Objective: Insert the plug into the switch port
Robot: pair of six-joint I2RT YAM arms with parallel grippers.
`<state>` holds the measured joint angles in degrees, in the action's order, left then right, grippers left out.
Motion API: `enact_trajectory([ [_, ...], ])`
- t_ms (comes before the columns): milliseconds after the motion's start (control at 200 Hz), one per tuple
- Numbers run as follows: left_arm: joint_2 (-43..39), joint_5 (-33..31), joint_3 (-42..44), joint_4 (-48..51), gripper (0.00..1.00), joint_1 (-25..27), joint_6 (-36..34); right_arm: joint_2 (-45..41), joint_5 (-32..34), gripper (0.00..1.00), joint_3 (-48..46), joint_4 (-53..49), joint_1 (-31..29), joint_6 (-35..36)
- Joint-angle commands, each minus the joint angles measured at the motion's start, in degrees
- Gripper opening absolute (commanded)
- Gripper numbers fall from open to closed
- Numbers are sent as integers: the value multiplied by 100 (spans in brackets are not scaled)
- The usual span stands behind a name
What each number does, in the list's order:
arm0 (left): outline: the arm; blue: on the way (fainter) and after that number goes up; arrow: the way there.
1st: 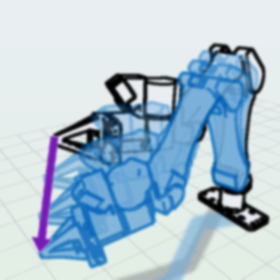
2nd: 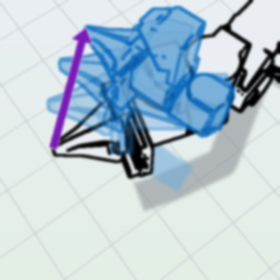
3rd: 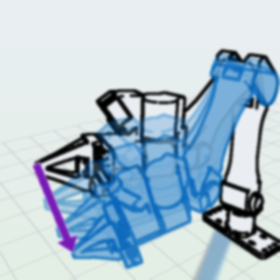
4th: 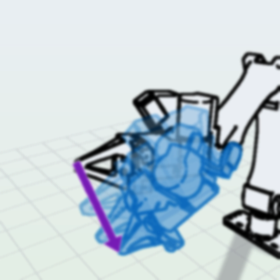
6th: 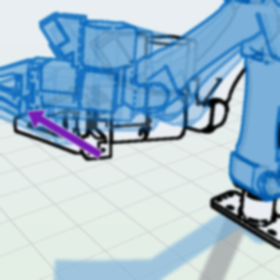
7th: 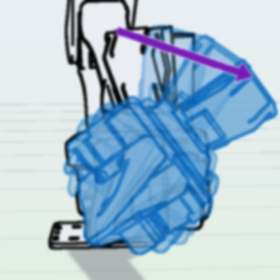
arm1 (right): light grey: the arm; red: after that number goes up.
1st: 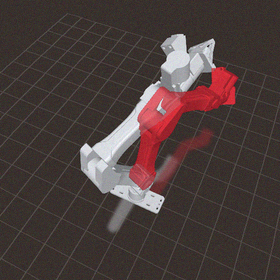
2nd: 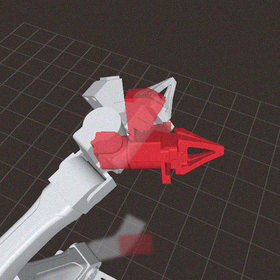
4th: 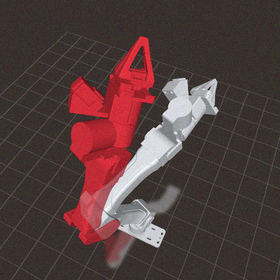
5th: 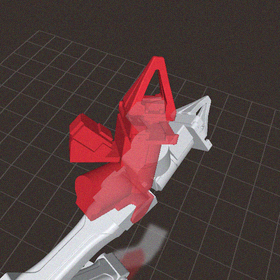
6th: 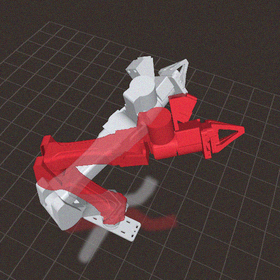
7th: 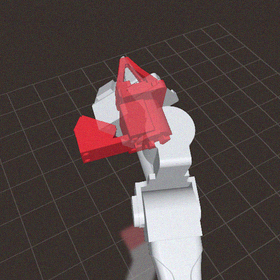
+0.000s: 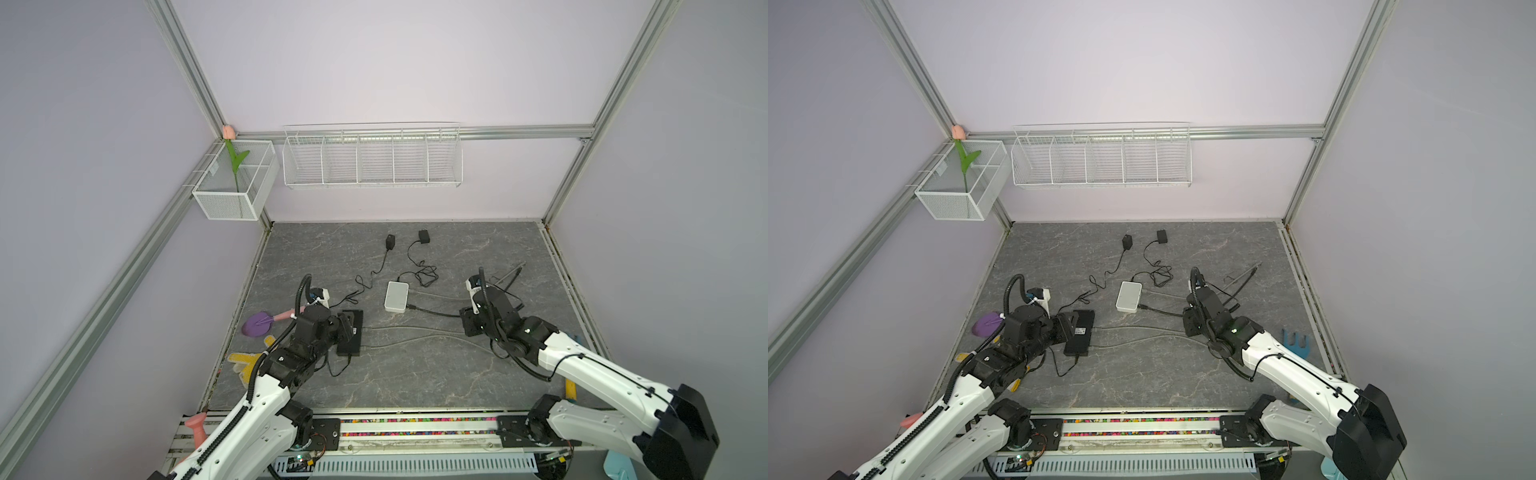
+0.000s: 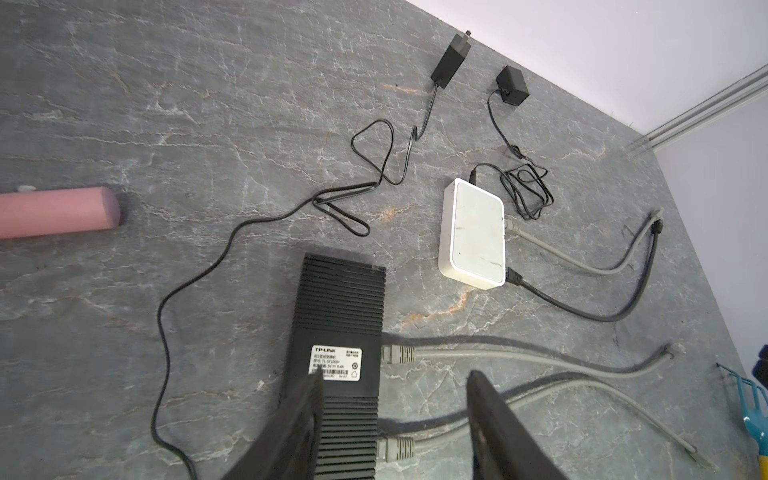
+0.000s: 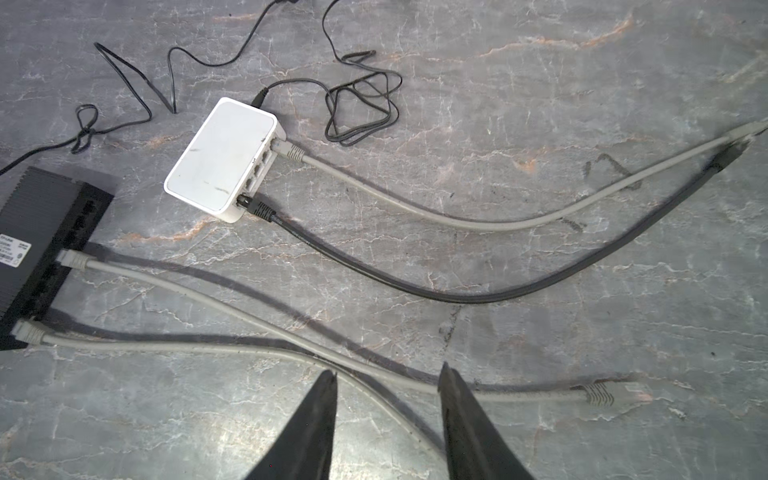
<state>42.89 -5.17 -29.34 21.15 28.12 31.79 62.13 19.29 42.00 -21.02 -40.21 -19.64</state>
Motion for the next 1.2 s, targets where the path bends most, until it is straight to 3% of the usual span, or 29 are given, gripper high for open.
enact_trajectory([
  [0,0,-300,-343,66,55,-35,-262,-193,252,44,154,53,25,268],
  [690,268,-1393,-1463,468,57,-27,-1067,-1494,1509,45,335,1,89,1077],
  [965,-88,-1795,-1609,603,59,-34,-1313,-2198,2069,45,150,-25,102,1377],
  [1195,-480,-2604,-1394,661,59,-33,-1539,-2890,2634,45,-209,-111,101,1532],
])
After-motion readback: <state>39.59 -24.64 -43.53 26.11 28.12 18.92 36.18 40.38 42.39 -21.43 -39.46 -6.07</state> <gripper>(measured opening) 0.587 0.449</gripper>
